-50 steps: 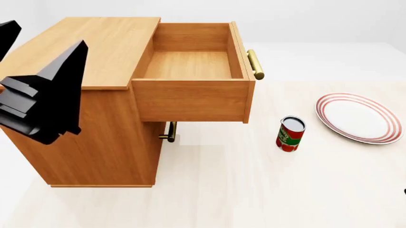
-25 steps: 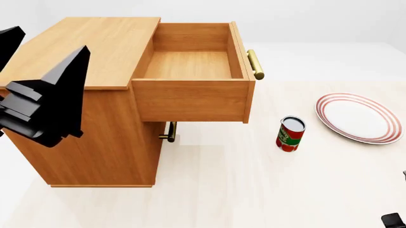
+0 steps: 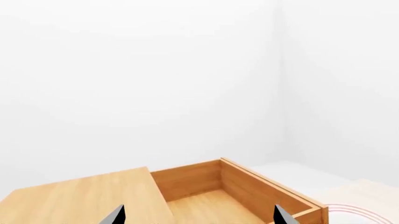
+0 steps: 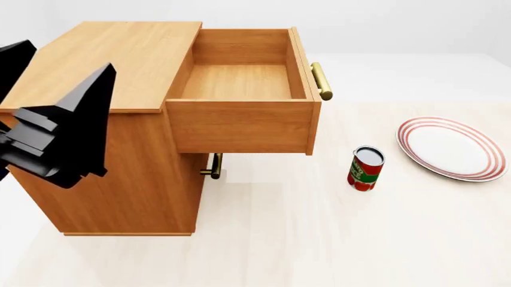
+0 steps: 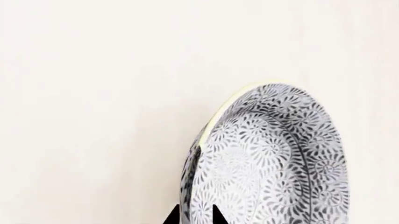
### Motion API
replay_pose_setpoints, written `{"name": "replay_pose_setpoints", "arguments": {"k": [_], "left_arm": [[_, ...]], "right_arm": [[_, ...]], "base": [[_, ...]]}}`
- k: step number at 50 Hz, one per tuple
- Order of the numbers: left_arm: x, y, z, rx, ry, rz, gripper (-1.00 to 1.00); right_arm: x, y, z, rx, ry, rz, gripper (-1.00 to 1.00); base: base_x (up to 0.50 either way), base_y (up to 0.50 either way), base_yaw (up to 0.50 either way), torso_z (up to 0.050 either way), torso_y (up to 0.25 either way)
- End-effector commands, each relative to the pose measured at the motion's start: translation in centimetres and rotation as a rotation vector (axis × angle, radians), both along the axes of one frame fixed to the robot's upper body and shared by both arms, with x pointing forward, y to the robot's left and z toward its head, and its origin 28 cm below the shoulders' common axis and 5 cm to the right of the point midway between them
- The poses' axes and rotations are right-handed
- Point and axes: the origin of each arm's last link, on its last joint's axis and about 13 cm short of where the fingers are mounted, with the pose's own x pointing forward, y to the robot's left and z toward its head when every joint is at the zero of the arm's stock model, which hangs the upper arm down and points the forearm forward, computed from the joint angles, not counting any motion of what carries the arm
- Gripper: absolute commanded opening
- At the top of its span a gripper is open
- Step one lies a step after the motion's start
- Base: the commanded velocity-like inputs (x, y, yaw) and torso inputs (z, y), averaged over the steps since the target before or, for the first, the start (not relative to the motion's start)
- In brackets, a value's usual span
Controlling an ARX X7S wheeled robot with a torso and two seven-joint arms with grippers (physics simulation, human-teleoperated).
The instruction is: Put the bowl in the top drawer of the cabinet.
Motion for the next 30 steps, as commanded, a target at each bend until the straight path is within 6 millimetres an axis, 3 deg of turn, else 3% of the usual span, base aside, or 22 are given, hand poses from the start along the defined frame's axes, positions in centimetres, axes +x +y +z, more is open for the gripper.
{"name": "replay_pose_setpoints", "arguments": {"k": [1, 16, 23, 30], "left_arm": [[0.1, 0.0, -0.2, 0.000, 0.005, 0.001, 1.00], [0.0, 0.0, -0.1, 0.000, 0.008, 0.001, 1.00], [0.0, 0.0, -0.1, 0.000, 0.007, 0.001, 1.00], [0.1, 0.0, -0.1, 0.000, 0.006, 0.001, 1.00]], "right_arm": [[-0.1, -0.6, -0.6, -0.028, 0.019, 0.003, -1.00], [0.1, -0.4, 0.9, -0.052, -0.007, 0.008, -1.00], [0.4, -0.1, 3.2, -0.065, -0.046, 0.038, -1.00], [1.3, 0.7, 6.7, -0.082, -0.102, 0.095, -1.00]], "base": [[0.00, 0.00, 0.00, 0.000, 0.000], [0.00, 0.00, 0.00, 0.000, 0.000], [0.00, 0.00, 0.00, 0.000, 0.000], [0.00, 0.00, 0.00, 0.000, 0.000]]}}
